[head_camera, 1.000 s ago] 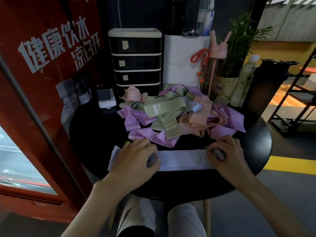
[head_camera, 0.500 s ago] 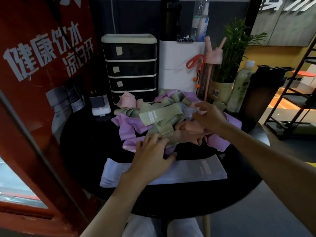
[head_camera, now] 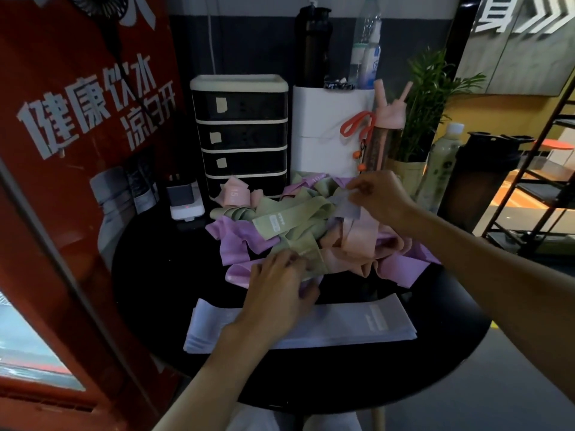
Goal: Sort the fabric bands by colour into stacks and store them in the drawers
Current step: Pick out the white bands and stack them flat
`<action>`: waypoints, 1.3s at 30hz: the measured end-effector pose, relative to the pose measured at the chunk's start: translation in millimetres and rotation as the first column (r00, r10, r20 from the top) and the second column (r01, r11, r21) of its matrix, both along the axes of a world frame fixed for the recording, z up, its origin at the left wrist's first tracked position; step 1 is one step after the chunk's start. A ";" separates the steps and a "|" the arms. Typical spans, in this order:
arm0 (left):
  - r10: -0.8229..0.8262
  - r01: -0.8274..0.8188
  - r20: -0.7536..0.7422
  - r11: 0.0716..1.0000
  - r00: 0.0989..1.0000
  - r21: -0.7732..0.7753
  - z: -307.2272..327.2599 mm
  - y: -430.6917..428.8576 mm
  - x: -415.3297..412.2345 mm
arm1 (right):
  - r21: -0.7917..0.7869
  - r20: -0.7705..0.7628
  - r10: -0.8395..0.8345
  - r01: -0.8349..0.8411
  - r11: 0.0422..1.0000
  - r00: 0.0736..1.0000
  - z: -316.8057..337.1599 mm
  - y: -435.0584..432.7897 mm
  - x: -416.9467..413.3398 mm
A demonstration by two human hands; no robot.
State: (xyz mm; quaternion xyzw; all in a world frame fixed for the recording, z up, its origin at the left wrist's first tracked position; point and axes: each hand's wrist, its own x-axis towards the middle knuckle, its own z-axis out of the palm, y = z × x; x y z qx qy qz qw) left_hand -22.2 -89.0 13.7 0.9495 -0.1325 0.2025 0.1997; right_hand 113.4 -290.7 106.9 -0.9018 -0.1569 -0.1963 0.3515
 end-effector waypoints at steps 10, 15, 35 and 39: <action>-0.060 0.103 0.241 0.980 0.969 -0.170 99.3 -2.4 3.6 | 0.100 0.161 0.201 -0.218 0.971 0.966 86.1 9.6 -46.3; -0.131 0.217 0.203 0.841 0.970 -0.495 136.0 10.0 19.9 | 0.153 0.121 0.310 -0.326 0.933 0.943 107.6 20.7 -86.9; -0.341 0.220 -0.130 0.808 0.931 -0.547 156.3 55.3 7.1 | 0.278 -0.314 0.518 -0.445 0.851 0.796 70.9 22.7 -95.3; -0.351 0.210 -0.194 0.831 0.916 -0.515 160.2 62.5 6.9 | 0.183 -0.380 0.478 -0.442 0.878 0.792 62.4 18.6 -97.9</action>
